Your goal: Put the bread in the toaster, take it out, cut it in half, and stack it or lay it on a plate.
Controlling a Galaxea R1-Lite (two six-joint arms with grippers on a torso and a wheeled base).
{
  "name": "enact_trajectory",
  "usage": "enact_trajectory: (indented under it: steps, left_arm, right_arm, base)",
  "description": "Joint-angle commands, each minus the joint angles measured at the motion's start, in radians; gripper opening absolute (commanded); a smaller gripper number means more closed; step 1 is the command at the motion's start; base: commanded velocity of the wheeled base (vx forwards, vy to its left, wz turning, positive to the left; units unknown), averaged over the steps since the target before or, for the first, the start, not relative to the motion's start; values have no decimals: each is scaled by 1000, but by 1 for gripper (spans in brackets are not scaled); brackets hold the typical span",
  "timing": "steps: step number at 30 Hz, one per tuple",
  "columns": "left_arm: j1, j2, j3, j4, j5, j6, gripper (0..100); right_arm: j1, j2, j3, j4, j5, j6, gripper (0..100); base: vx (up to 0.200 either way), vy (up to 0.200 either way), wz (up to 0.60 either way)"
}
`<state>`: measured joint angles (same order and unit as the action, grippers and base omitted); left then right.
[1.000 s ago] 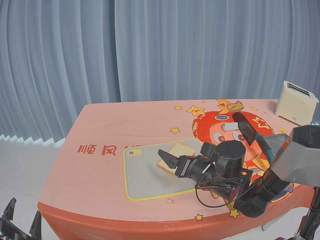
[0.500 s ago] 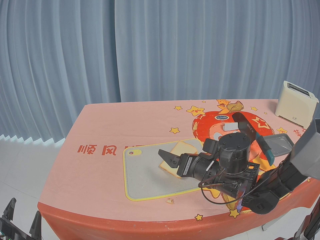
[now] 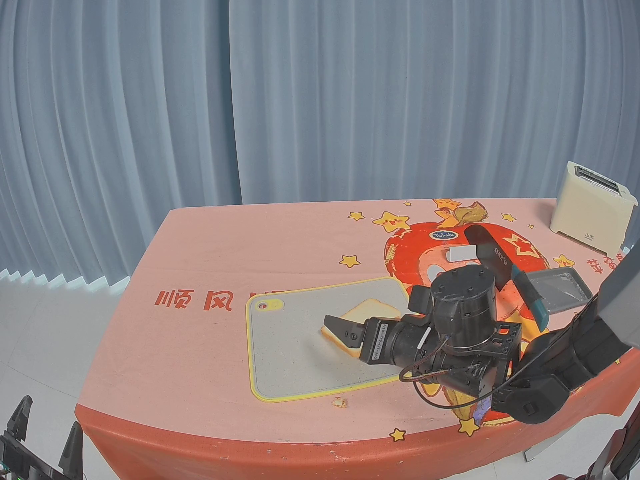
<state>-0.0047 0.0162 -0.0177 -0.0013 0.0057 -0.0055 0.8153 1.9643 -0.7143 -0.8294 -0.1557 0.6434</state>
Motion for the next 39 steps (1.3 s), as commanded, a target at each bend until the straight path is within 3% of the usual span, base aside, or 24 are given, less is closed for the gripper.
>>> enact_trajectory:
  steps: [1, 10, 17, 39]
  left_arm:
    - [0, -2, 18, 0, 0, -1, 100]
    - [0, -2, 18, 0, 0, -1, 100]
    - [0, -2, 18, 0, 0, -1, 100]
    - [0, -2, 18, 0, 0, -1, 100]
  right_arm:
    - [4, -50, -5, 39, -4, 4, 100]
    - [-4, -114, 6, 147, -18, 16, 100]
    - [-7, -134, 6, 262, -19, 88, 100]
    - [2, -19, -83, 259, -36, 88, 100]
  base:
    - [0, 0, 0]
    - [0, 0, 0]
    - [0, 0, 0]
    - [0, 0, 0]
